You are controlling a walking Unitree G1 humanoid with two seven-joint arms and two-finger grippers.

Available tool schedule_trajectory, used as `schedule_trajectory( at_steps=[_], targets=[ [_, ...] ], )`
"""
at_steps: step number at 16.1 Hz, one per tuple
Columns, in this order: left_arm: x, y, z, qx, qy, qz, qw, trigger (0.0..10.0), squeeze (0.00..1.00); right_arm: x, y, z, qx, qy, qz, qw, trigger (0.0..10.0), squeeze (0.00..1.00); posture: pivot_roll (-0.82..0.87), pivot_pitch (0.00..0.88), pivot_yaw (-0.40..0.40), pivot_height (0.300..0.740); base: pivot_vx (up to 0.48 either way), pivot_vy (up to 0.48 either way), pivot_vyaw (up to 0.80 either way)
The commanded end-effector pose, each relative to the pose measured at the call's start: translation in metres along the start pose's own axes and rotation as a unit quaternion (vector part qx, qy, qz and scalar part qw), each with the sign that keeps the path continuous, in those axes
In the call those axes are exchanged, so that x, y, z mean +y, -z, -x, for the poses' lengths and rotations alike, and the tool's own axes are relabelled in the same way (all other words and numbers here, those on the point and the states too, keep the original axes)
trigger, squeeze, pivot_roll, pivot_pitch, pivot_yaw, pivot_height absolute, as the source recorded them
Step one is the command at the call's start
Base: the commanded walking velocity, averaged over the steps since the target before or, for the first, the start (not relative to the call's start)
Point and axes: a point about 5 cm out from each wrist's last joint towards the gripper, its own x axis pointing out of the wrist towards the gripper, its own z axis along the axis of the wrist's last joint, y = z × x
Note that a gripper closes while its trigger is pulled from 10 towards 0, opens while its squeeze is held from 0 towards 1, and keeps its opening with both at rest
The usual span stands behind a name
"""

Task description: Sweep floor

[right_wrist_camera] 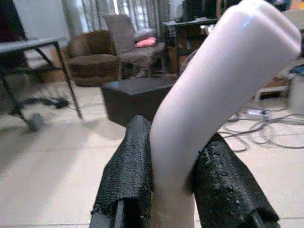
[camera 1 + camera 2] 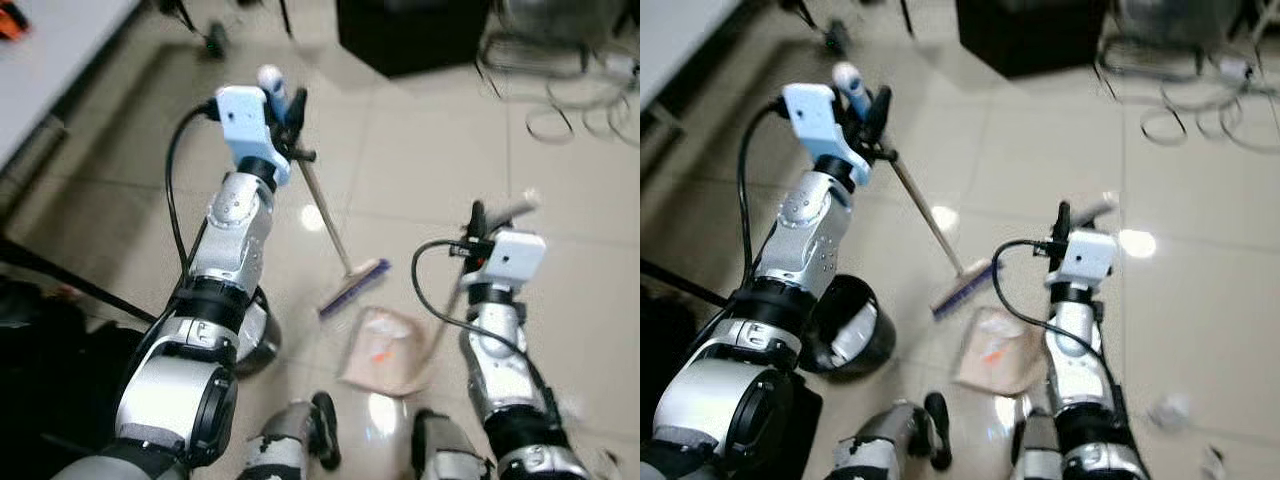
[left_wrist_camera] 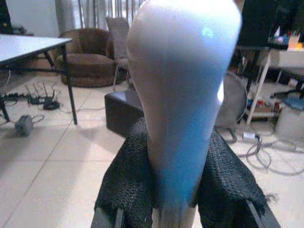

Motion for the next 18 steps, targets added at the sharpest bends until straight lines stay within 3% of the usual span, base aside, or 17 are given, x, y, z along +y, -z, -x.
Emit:
schedule_trajectory(
  at_steps=[1,5,9,11,14,18],
  targets=[
    [0.005,0.010,0.006,0.030,0.012,-0.015,0.999,10.0,0.00,0.001,-0.010,-0.002,-0.021,-0.011,-0.005,1.000,10.0,0.00,0.04,0.058,0.178,0.740,0.000,0.000,0.00],
    [0.018,0.019,0.025,0.052,0.012,-0.023,0.998,10.0,0.00,-0.011,-0.029,0.003,-0.044,-0.046,0.012,0.998,10.0,0.00,0.00,0.007,0.157,0.740,0.000,0.000,0.00],
    [0.032,0.002,0.039,0.026,-0.024,-0.022,0.999,10.0,0.00,-0.024,-0.038,0.011,-0.033,-0.055,0.021,0.998,10.0,0.00,0.00,0.000,0.140,0.740,0.000,0.000,0.00],
    [0.035,-0.003,0.048,0.034,-0.021,-0.047,0.998,10.0,0.00,-0.032,-0.039,0.015,-0.026,-0.040,0.016,0.999,10.0,0.00,0.01,0.000,0.141,0.740,0.000,0.000,0.00],
    [0.037,0.007,0.071,0.081,0.017,-0.091,0.992,10.0,0.00,-0.042,-0.056,0.011,-0.036,-0.019,0.003,0.999,10.0,0.00,0.02,0.000,0.142,0.740,0.000,0.000,0.00],
    [0.038,0.023,0.106,0.149,0.025,-0.082,0.985,10.0,0.00,-0.050,-0.080,0.003,-0.049,-0.022,-0.003,0.999,10.0,0.00,0.02,0.000,0.134,0.740,0.000,0.000,0.00]
  ],
)
